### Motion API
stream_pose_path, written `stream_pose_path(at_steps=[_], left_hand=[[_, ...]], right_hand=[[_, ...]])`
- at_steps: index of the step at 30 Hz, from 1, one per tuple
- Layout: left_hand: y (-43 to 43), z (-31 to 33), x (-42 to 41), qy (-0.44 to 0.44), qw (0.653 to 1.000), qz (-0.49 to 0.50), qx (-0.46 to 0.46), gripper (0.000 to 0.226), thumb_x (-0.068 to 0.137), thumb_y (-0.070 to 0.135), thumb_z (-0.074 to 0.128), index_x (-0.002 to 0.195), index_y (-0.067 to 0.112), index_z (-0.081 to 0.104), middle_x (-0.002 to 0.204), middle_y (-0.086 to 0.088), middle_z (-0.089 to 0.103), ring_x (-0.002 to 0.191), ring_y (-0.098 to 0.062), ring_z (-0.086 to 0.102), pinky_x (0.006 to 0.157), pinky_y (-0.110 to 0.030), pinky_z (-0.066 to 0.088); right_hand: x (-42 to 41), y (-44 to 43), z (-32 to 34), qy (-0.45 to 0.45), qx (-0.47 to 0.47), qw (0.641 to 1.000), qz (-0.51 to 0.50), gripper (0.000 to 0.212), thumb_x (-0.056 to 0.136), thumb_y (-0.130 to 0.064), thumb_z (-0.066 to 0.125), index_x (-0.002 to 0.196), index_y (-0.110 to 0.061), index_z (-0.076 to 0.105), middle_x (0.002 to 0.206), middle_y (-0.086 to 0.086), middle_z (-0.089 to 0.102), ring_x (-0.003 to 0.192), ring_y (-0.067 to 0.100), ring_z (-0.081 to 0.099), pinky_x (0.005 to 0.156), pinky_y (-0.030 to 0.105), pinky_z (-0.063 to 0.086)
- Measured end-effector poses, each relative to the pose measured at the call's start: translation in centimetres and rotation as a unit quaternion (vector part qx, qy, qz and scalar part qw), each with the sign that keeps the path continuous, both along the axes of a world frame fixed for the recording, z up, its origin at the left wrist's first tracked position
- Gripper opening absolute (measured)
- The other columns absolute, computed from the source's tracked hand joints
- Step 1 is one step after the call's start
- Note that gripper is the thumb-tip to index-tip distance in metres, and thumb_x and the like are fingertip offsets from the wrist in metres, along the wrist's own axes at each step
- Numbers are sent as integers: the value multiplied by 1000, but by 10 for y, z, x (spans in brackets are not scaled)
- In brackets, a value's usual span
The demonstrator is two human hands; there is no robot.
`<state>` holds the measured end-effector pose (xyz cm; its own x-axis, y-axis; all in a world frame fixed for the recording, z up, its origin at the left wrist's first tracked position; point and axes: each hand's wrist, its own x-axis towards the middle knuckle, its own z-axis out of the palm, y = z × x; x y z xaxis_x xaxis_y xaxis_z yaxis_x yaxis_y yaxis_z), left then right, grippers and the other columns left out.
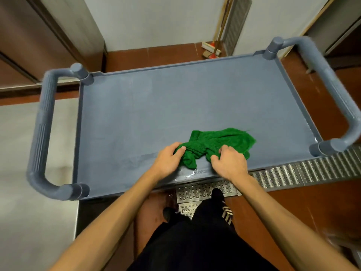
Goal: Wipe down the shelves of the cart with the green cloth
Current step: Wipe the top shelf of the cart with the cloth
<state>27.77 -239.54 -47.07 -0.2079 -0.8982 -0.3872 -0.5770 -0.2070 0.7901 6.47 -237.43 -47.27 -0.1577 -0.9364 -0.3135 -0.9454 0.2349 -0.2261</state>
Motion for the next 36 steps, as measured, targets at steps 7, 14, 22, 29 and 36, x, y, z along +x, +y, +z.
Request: stream_pose_path(at_steps=[7, 14, 22, 29, 36], left_hand=[[11, -3, 51, 10, 999, 44, 7, 22, 103, 27, 50, 113, 20, 68, 101, 4, 69, 103, -18, 64, 95, -32, 46], [17, -1, 98, -13, 997, 75, 0, 20, 103, 26, 51, 111, 21, 68, 92, 5, 66, 87, -12, 57, 83, -29, 44], [34, 4, 136, -33, 992, 120, 8, 22, 102, 25, 50, 114, 21, 68, 109, -2, 72, 105, -21, 63, 96, -34, 46], [59, 12, 168, -53, 990, 132, -21, 22, 103, 22, 49, 116, 20, 66, 102, 3, 70, 97, -14, 62, 71, -5, 37], [80, 15, 192, -81, 981, 174, -12, 27, 105, 26, 44, 124, 20, 62, 114, -3, 71, 109, -20, 63, 92, -30, 46]], right_hand=[[45, -1, -4, -13, -14, 999, 44, 31, 87, -34, 49, 100, -7, 54, 94, 12, 63, 78, 31, 58, 62, 32, 35], [85, -4, -8, -38, 7, 996, 81, 36, 87, -36, 50, 104, -5, 56, 97, 15, 66, 88, 35, 62, 66, 34, 38], [127, -6, -8, -44, 22, 991, 126, 33, 83, -36, 51, 100, -7, 52, 85, 9, 60, 75, 30, 54, 62, 33, 37], [164, -7, -11, -70, 28, 982, 175, 30, 84, -35, 51, 93, -7, 45, 83, 11, 57, 82, 36, 62, 62, 33, 36], [201, -8, -13, -77, 35, 971, 222, 29, 83, -35, 51, 89, -9, 41, 96, 18, 64, 87, 39, 63, 64, 34, 37]])
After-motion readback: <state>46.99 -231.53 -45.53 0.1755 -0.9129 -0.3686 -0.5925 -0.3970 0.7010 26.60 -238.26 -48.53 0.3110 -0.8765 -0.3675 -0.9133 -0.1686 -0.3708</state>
